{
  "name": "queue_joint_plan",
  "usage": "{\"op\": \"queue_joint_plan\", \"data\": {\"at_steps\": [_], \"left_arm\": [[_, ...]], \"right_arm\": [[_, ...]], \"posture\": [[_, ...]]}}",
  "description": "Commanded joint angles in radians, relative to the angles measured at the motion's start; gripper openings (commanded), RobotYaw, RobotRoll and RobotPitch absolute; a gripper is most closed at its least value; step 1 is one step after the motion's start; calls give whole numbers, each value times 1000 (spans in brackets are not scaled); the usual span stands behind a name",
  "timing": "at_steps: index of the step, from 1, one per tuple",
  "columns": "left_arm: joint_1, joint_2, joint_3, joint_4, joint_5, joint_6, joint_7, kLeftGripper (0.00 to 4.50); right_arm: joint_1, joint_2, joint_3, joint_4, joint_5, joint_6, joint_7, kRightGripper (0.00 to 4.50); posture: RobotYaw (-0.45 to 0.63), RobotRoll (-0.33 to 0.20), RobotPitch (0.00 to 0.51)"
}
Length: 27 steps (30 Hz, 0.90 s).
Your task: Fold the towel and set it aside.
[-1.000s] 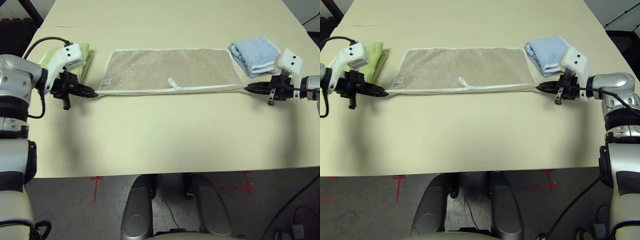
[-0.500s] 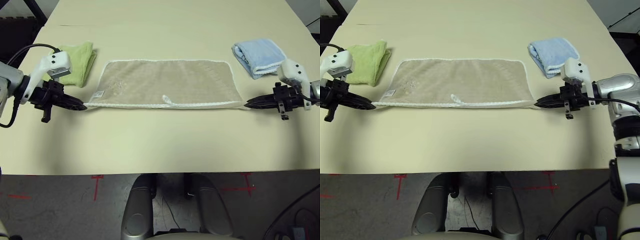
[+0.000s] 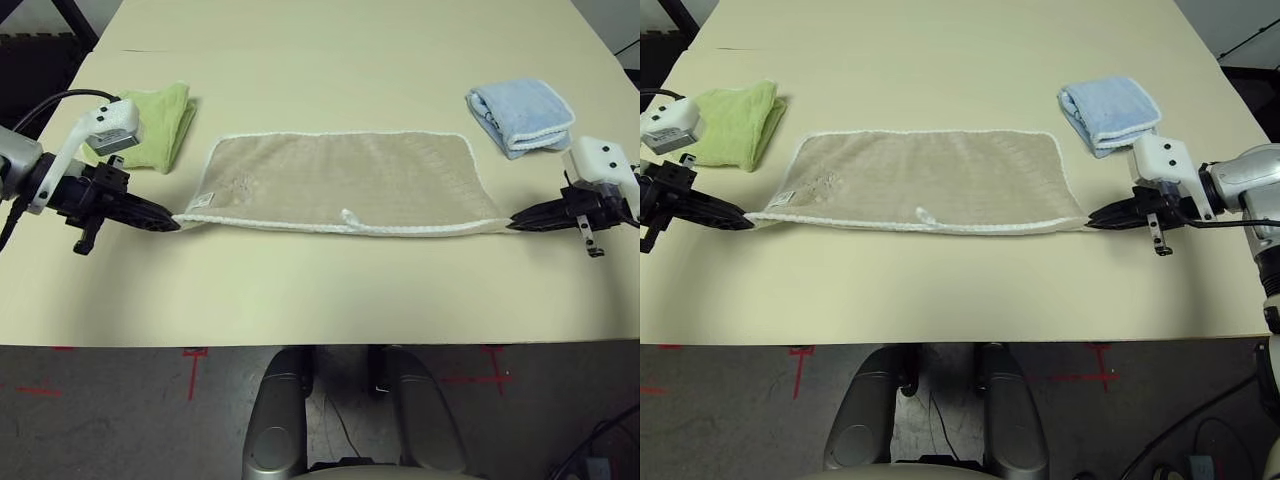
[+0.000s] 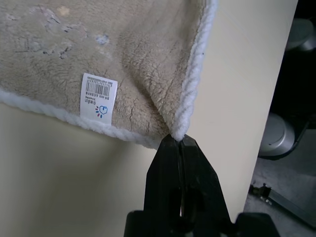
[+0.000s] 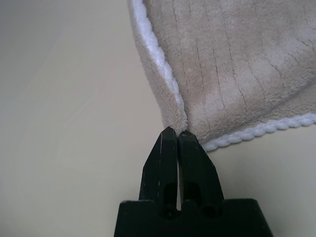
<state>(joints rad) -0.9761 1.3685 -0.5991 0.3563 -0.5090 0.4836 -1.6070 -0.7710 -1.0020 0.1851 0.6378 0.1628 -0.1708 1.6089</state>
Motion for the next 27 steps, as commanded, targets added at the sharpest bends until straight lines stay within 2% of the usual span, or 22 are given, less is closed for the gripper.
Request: {"op": "queue_joint_plan", "data": {"at_steps": [1,4,7,13,18,27], "left_arm": [[24,34,-43,14,19,-46,-7,23],[0,8,-67,93,81,-118,-7,23],[-74,-50,-77,195,136,-166,-7,23],[-249,-208,-83,465,263,-264,-7,23],[-400,-363,23,717,423,-338,42,23],[-500,-478,158,879,569,-377,180,23]], "right_arm": [[-10,-9,-6,-8,-15,25,6,0],[-39,0,-20,11,-16,49,6,0],[-77,13,-39,53,-2,85,5,0],[-164,42,-59,201,-28,83,-13,0],[-220,62,-55,306,-84,60,-93,0],[-253,123,-61,400,-161,12,-275,0]], "posture": [[36,0,277],[35,0,277],[37,0,275],[40,0,269],[35,0,267],[36,0,262]]}}
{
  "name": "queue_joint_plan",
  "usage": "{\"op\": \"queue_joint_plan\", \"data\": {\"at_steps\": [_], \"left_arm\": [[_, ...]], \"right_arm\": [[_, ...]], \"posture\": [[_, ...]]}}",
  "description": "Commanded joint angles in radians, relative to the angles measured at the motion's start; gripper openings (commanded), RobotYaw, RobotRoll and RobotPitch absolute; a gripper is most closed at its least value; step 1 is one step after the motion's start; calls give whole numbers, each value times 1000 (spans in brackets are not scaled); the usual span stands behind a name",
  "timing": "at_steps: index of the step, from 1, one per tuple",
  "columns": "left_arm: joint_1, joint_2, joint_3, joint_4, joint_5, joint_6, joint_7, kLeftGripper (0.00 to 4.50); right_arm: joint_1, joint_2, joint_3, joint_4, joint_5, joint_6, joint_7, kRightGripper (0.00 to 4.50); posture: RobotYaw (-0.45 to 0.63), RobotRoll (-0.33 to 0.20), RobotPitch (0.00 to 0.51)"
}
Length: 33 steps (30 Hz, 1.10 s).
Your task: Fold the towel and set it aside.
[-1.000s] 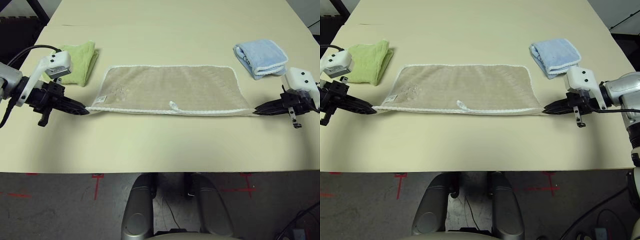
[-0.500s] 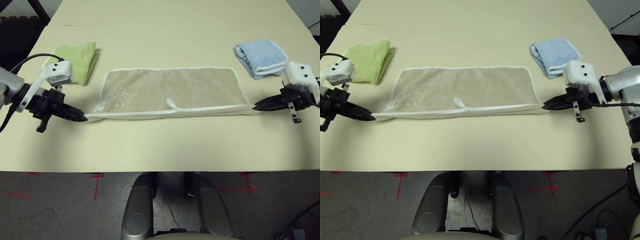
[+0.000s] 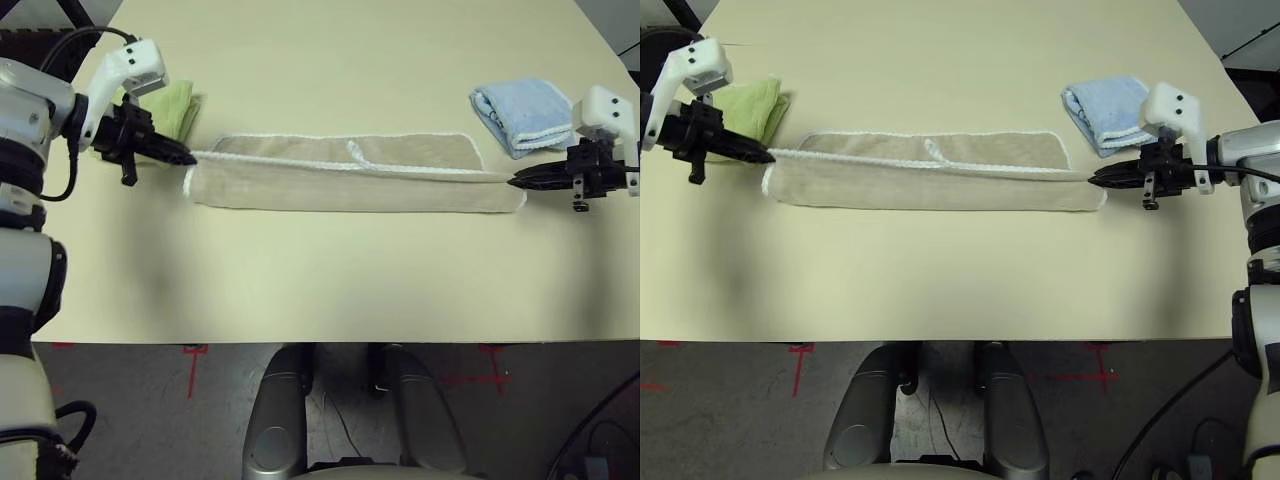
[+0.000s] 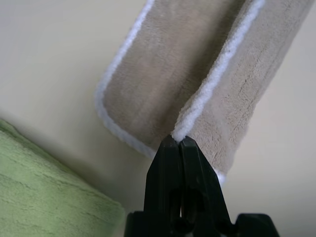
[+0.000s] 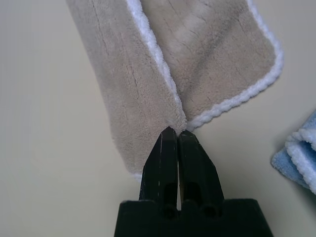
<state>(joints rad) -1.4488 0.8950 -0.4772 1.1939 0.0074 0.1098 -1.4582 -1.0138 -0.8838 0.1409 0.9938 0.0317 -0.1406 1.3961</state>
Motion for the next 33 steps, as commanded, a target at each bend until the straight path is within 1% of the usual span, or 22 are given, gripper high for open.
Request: {"op": "queue_joint_plan", "data": {"at_steps": [1,7,14,21,27,33], "left_arm": [[-30,-10,44,48,67,-4,38,23],[-20,-15,88,61,132,-4,39,23],[5,-17,135,63,170,12,69,23],[16,-66,192,73,183,14,217,23],[15,-81,216,82,199,2,258,23],[18,-83,221,92,222,-6,267,23]], "right_arm": [[-21,17,-23,59,-34,-24,-100,0],[-86,63,-53,137,-47,-74,-245,0],[-140,105,-71,179,-66,-79,-313,0],[-122,140,-62,168,-96,-69,-351,0],[-118,148,-70,146,-102,-49,-366,0],[-112,154,-81,124,-92,-19,-379,0]], "posture": [[36,0,262],[35,0,261],[40,0,260],[43,0,261],[39,0,262],[37,0,260]]}}
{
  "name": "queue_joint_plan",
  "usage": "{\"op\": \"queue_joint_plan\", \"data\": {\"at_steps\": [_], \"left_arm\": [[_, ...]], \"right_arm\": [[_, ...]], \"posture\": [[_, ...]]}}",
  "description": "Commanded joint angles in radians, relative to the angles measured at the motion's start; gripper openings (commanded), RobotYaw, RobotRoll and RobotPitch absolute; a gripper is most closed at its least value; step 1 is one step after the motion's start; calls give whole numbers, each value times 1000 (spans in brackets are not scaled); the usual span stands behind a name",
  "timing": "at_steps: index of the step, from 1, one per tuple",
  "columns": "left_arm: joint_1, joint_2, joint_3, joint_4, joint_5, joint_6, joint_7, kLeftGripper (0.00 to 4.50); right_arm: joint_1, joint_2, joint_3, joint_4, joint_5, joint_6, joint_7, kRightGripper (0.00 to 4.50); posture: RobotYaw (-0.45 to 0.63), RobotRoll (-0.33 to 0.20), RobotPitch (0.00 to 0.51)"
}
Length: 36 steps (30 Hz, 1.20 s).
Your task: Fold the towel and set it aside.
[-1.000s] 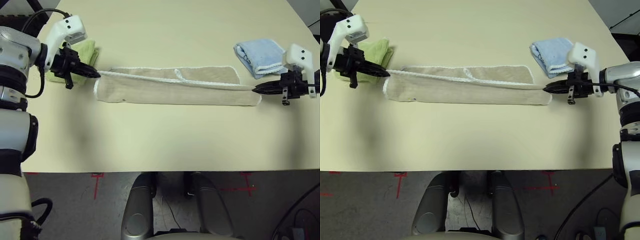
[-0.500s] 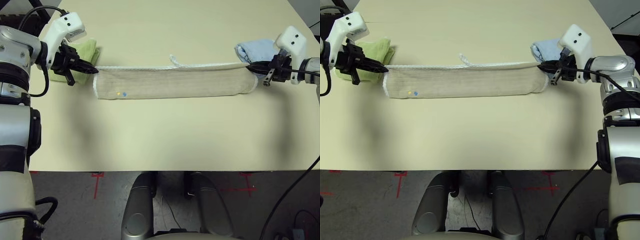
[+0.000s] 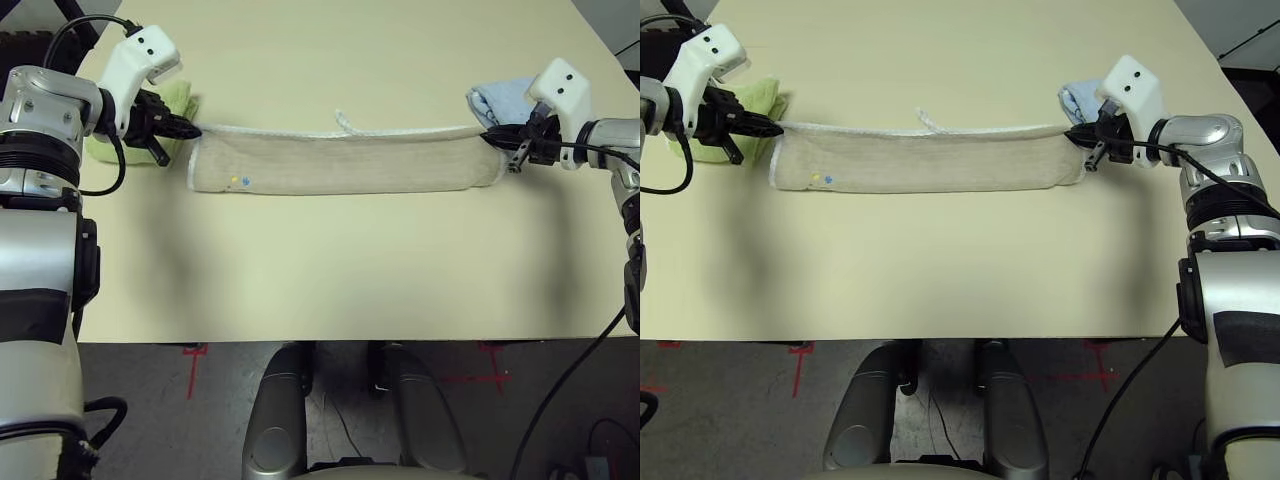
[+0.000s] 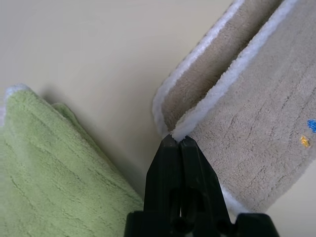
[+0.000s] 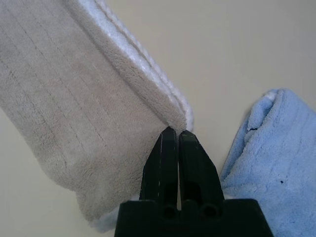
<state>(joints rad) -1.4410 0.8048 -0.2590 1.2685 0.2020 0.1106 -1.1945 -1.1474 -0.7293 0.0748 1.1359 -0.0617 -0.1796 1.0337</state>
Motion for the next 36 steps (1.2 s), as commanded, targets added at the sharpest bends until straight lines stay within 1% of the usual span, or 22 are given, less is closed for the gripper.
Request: {"op": "queue_joint_plan", "data": {"at_steps": [1,6,10,13,16,17,20,21,22,23,25,27,29,32,34,36], "left_arm": [[13,7,5,19,31,-6,7,23],[32,-2,23,23,36,-14,66,23],[43,-7,31,22,38,-20,83,23],[51,-28,70,19,13,-24,151,721],[54,-32,93,15,8,-36,179,1804],[55,-32,102,13,6,-39,181,2240],[52,-24,123,7,0,-51,186,3393],[48,-20,134,3,-8,-58,183,3732],[43,-16,158,-1,-29,-65,173,4196],[40,-14,176,-3,-44,-70,165,4475],[25,-21,276,-8,-150,-32,78,4475],[22,-28,345,-20,-223,10,0,4475],[46,-33,364,-45,-252,25,-81,4475],[127,-68,382,-111,-309,51,-199,4475],[180,-95,393,-158,-339,6,-236,4475],[226,-118,391,-194,-346,-42,-256,4475]], "right_arm": [[24,4,-16,-23,2,24,-25,0],[59,28,-25,-47,2,34,-73,0],[69,36,-30,-55,2,41,-116,0],[74,51,-42,-83,19,39,-139,838],[73,56,-52,-105,24,40,-164,1906],[73,56,-57,-111,24,39,-170,2344],[74,55,-74,-129,33,44,-184,3473],[74,51,-84,-135,43,46,-187,3811],[73,49,-104,-142,68,51,-178,4259],[73,48,-119,-148,86,55,-171,4489],[81,49,-184,-184,183,116,-90,4489],[106,44,-228,-240,263,207,-5,4489],[145,40,-252,-300,311,284,33,4489],[240,48,-287,-417,384,384,59,4489],[280,57,-300,-466,414,422,51,4489],[304,66,-308,-498,433,449,38,4489]], "posture": [[37,0,260],[40,0,259],[38,0,257],[35,0,255],[32,0,254],[32,0,254],[30,0,253],[31,0,253],[34,0,253],[34,0,253],[38,0,251],[39,0,251],[40,0,252],[33,0,251],[29,0,250],[20,0,247]]}}
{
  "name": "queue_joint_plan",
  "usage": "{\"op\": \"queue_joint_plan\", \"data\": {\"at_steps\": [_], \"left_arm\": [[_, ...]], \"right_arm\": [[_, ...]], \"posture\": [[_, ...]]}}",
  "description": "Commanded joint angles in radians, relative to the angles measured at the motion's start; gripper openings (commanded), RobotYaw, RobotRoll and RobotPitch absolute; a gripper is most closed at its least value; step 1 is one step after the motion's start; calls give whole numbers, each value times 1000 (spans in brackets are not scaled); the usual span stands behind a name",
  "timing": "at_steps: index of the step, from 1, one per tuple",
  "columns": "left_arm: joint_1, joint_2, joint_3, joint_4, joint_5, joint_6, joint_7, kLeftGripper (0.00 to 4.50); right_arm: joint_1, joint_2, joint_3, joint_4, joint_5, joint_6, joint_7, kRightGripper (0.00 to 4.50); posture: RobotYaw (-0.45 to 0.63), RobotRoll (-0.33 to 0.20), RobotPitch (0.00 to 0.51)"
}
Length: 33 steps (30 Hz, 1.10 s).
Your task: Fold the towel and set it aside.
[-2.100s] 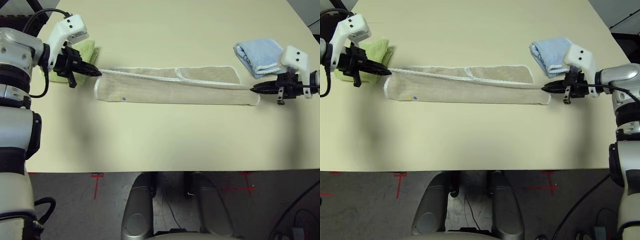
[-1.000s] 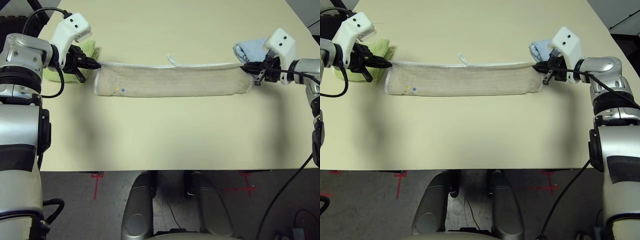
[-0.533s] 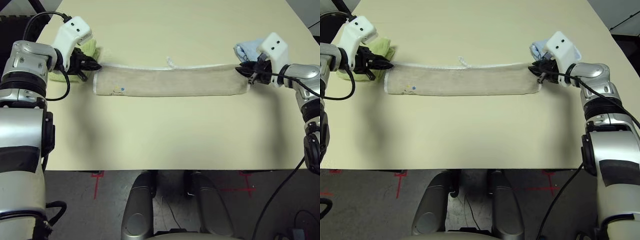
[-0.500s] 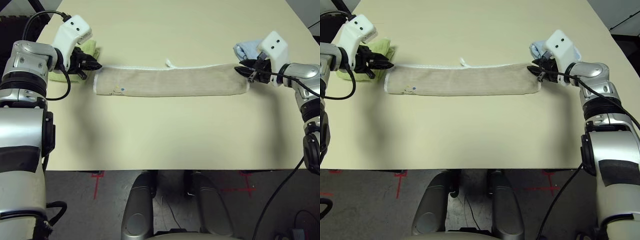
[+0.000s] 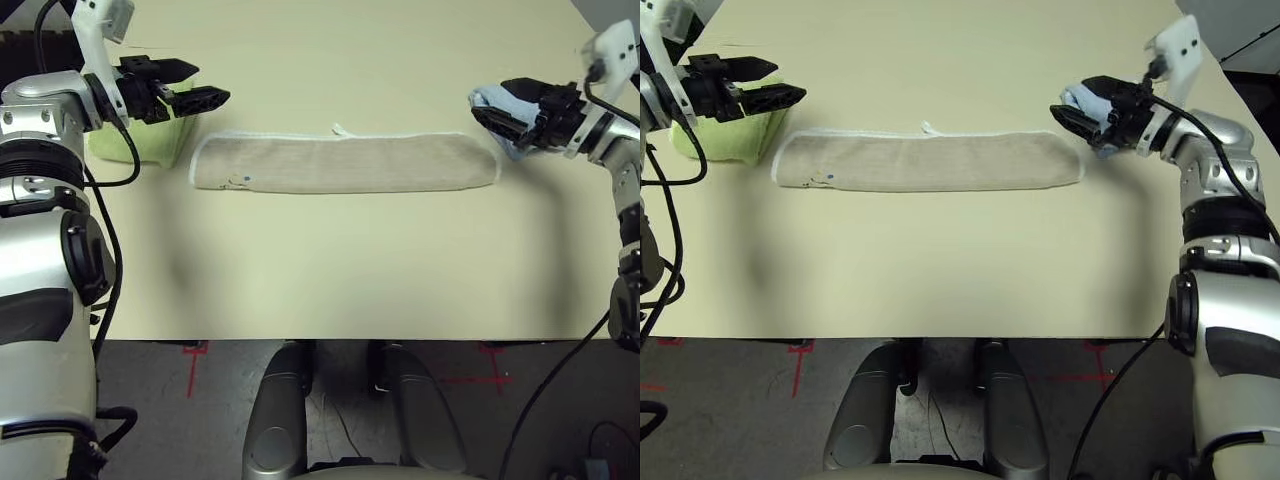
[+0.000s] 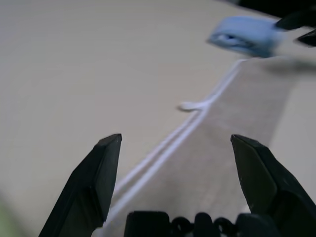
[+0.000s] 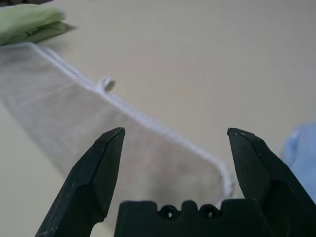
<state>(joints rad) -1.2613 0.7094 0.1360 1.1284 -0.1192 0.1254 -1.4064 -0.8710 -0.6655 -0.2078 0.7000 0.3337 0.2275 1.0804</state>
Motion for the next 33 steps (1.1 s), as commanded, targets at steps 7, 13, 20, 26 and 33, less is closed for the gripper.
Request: {"op": "queue_joint_plan", "data": {"at_steps": [7,13,20,26,33], "left_arm": [[155,-44,-68,-93,25,-253,-86,4475],[182,-38,-96,-61,28,-331,-125,4475],[172,-19,-94,-26,27,-371,-174,4475],[125,-3,-73,6,19,-354,-138,4475],[115,-5,-62,21,15,-359,-121,4475]], "right_arm": [[26,9,-55,-79,102,190,-67,4489],[-15,-77,-53,-72,162,544,-49,4489],[20,-130,-126,-100,251,811,-108,4489],[81,-132,-217,-164,307,931,-196,4489],[213,-116,-295,-289,357,969,-255,4489]], "posture": [[10,0,245],[0,0,247],[-8,0,246],[-6,0,248],[-5,0,252]]}}
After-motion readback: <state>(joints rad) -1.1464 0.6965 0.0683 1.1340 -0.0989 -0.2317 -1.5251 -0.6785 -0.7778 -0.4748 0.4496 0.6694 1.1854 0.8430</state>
